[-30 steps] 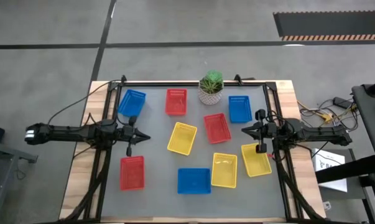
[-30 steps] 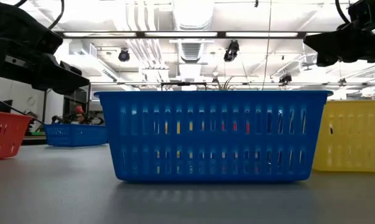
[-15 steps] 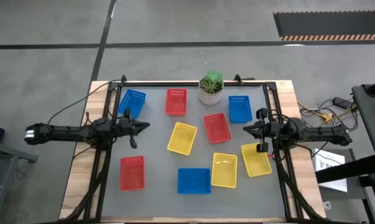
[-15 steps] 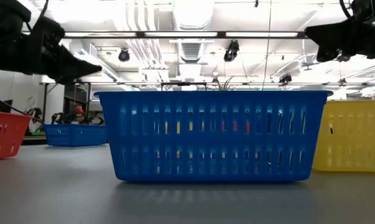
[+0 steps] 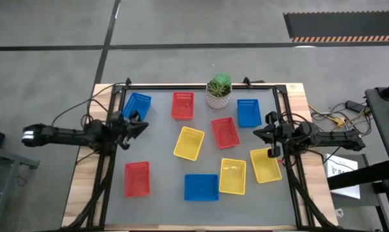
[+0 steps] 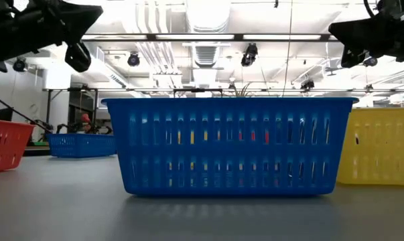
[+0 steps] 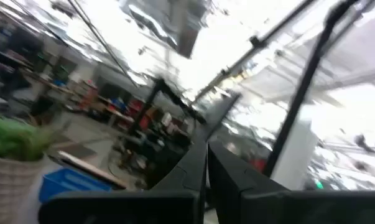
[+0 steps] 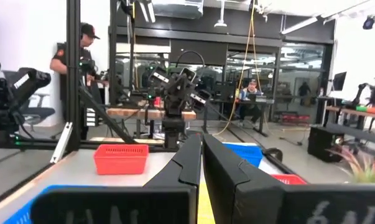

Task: Stack baskets by color
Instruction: Stack the bottom blue bin on top of the top left blue bin

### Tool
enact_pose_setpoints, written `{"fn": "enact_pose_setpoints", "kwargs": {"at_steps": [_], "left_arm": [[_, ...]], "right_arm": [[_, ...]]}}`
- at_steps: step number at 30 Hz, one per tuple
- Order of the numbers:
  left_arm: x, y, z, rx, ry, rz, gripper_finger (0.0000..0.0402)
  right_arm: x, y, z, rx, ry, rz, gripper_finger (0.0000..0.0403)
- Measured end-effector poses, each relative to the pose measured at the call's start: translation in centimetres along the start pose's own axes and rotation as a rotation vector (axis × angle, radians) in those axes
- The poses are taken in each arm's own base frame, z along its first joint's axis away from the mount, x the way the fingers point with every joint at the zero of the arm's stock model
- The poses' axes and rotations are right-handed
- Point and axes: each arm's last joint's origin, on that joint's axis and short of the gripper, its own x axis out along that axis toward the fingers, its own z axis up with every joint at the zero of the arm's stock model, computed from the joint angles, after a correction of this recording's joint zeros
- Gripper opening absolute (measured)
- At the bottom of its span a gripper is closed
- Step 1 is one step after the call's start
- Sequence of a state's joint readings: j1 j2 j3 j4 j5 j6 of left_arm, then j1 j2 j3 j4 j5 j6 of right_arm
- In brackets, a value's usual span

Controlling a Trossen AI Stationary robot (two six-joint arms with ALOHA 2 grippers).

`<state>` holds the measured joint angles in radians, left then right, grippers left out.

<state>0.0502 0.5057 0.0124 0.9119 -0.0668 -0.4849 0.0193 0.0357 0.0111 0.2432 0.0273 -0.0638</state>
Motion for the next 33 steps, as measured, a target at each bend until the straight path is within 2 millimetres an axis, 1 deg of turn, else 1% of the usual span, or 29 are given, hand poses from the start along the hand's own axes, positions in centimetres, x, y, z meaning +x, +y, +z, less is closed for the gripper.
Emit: {"fn": "enact_pose_setpoints", "kwargs": {"at_steps": [2,4,7,10,13,16,19,24,28,33], "left_arm": [[0.2,0.0,0.3,-0.011,-0.061,0.021,0.0000],[0.3,-0.2,0.6,-0.018,-0.107,0.007,0.0000],[0.7,-0.6,1.3,-0.048,-0.175,-0.039,0.0000],[1.7,-1.2,2.1,-0.045,-0.197,-0.111,0.0000],[3.3,-2.0,3.1,-0.049,-0.202,-0.148,0.0000],[5.5,-2.6,3.9,-0.074,-0.193,-0.155,0.0000],[7.9,-3.4,4.2,-0.090,-0.157,-0.161,0.0000],[12.1,-4.6,3.7,-0.147,-0.032,-0.136,0.0000],[15.3,-5.6,1.4,-0.202,0.152,-0.058,0.0000],[18.6,-8.5,0.0,-0.261,0.293,-0.025,0.0000]], "right_arm": [[0.0,0.0,0.0,0.038,0.005,0.004,0.0009],[0.0,0.0,-0.1,0.073,0.008,0.009,0.0009],[0.0,0.0,-0.1,0.113,0.007,0.010,0.0009],[0.0,0.0,-0.1,0.124,0.007,0.009,0.0009],[0.0,0.0,0.0,0.121,-0.002,0.009,0.0009],[0.0,0.0,0.3,0.094,-0.035,0.009,0.0009],[0.0,0.0,0.4,0.067,-0.039,0.008,0.0009],[0.0,0.0,0.5,0.038,-0.049,0.005,0.0009],[0.0,0.0,0.5,0.027,-0.056,-0.002,0.0009],[0.0,0.0,0.5,0.029,-0.056,-0.002,0.0009]]}}
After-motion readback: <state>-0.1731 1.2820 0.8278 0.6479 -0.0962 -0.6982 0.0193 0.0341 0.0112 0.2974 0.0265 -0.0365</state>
